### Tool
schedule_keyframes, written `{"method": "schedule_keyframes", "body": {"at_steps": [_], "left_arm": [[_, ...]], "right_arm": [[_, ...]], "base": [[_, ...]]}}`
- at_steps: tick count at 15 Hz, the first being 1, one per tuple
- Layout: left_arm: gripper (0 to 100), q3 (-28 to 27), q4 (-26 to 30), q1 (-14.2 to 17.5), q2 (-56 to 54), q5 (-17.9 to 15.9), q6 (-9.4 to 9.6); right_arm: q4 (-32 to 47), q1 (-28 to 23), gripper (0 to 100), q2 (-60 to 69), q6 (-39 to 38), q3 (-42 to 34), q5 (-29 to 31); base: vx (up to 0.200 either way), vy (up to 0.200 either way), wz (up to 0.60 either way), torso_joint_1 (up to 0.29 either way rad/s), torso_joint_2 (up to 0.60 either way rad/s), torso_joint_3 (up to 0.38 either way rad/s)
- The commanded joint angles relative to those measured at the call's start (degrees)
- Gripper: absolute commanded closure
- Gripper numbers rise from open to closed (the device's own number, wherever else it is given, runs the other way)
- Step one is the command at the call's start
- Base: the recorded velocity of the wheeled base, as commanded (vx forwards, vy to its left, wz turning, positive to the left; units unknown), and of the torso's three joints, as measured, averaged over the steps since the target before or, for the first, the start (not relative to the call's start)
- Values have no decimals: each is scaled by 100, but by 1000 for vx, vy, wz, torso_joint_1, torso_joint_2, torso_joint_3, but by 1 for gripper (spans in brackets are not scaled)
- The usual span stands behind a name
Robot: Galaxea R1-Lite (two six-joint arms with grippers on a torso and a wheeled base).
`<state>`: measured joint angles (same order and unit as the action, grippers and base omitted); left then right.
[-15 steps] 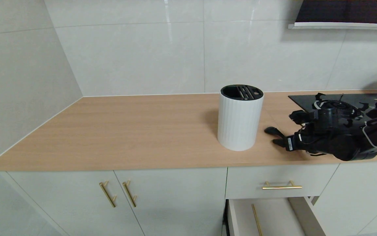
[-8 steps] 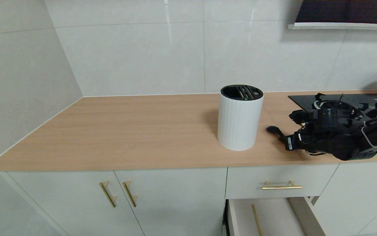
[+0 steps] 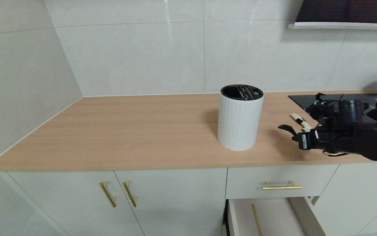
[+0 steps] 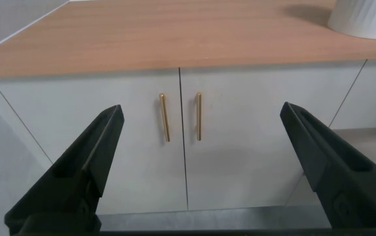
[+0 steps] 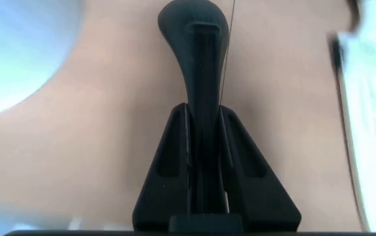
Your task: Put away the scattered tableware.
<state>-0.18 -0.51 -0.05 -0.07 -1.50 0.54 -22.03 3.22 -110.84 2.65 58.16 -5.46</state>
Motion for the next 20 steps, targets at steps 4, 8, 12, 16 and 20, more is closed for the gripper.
{"method": "schedule_keyframes", "body": {"at_steps": [4, 8, 12, 16, 20], "left_arm": [[0, 1, -2, -4, 7, 1, -1], [0, 1, -2, -4, 7, 1, -1], [0, 1, -2, -4, 7, 1, -1], [0, 1, -2, -4, 7, 1, -1], [0, 1, -10, 5, 7, 1, -1]], "right_arm": [[2212, 496, 100, 2945, -678, -1448, 115], [2818, 944, 100, 3464, -836, -2248, 406], [2686, 979, 100, 2875, -845, -2538, 406], [2625, 1014, 100, 2532, -845, -2599, 406], [2475, 1014, 100, 2383, -845, -2661, 414]], "base": [[0, 0, 0, 0, 0, 0], [0, 0, 0, 0, 0, 0], [0, 0, 0, 0, 0, 0], [0, 0, 0, -56, 132, 79], [0, 0, 0, -179, 465, 272]]}}
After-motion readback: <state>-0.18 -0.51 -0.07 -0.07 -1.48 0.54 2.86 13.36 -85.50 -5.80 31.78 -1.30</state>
